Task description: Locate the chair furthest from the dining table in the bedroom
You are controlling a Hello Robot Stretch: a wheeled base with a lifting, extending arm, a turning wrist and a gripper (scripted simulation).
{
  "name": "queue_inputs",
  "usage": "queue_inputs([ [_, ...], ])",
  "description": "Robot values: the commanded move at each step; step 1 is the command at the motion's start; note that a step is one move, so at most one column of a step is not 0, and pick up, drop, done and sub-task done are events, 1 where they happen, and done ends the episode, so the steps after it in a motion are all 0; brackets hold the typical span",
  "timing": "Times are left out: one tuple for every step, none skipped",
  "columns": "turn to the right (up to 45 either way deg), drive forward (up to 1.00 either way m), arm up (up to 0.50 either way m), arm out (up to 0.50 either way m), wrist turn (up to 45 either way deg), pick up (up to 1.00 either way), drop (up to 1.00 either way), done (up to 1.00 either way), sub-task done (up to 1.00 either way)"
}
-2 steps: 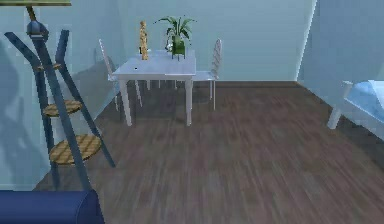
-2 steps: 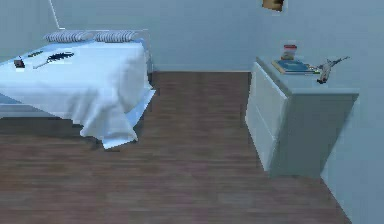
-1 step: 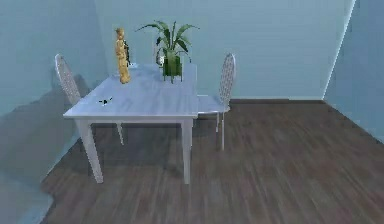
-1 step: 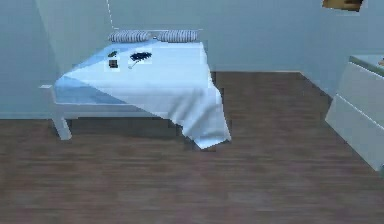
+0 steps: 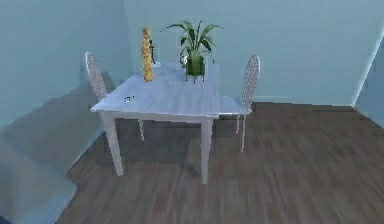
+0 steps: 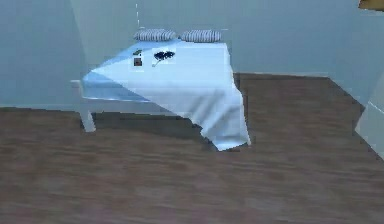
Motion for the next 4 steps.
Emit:
queue_inputs([
  [0.0,0.55,0.00,0.00,0.0,0.00,0.00,0.00,0.00],
  [33.0,0.00,0.00,0.00,0.0,0.00,0.00,0.00,0.00],
  [0.0,0.45,0.00,0.00,0.0,0.00,0.00,0.00,0.00],
  [-45.0,0.00,0.00,0.00,0.0,0.00,0.00,0.00,0.00],
])
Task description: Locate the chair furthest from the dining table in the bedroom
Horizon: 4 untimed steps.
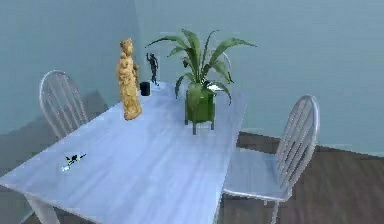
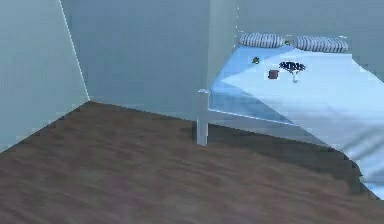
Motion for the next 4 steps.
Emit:
queue_inputs([
  [-45.0,0.00,0.00,0.00,0.0,0.00,0.00,0.00,0.00],
  [-27.0,0.00,0.00,0.00,0.0,0.00,0.00,0.00,0.00],
  [0.0,0.70,0.00,0.00,0.0,0.00,0.00,0.00,0.00],
  [45.0,0.00,0.00,0.00,0.0,0.00,0.00,0.00,0.00],
])
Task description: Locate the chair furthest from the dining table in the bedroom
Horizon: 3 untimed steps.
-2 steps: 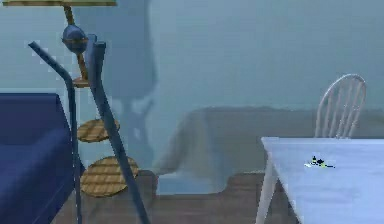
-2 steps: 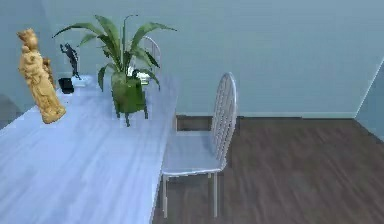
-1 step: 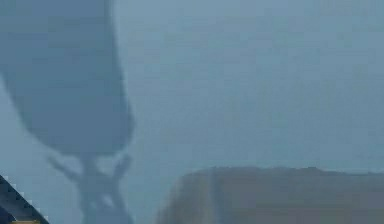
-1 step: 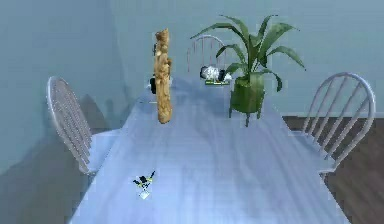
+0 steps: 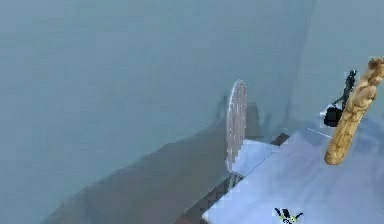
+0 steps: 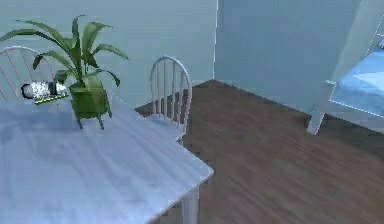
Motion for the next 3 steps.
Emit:
queue_inputs([
  [45.0,0.00,0.00,0.00,0.0,0.00,0.00,0.00,0.00],
  [45.0,0.00,0.00,0.00,0.0,0.00,0.00,0.00,0.00],
  [45.0,0.00,0.00,0.00,0.0,0.00,0.00,0.00,0.00],
])
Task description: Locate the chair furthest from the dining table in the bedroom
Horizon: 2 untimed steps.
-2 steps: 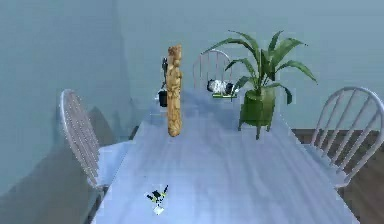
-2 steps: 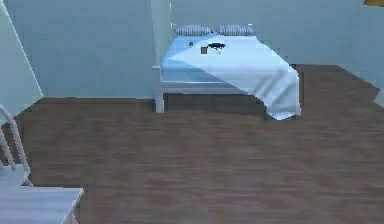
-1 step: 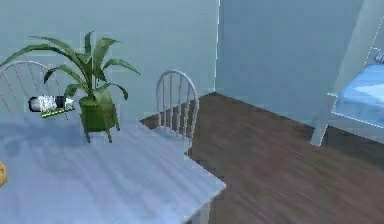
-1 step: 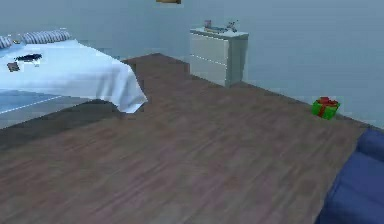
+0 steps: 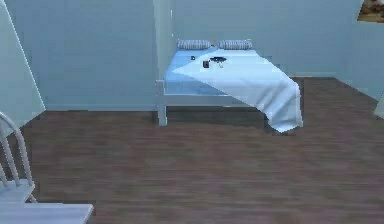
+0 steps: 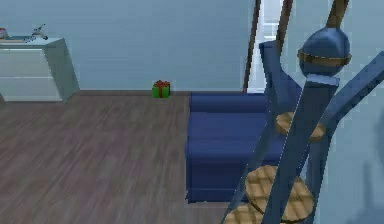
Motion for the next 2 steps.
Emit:
queue_inputs([
  [18.0,0.00,0.00,0.00,0.0,0.00,0.00,0.00,0.00],
  [0.0,0.50,0.00,0.00,0.0,0.00,0.00,0.00,0.00],
])
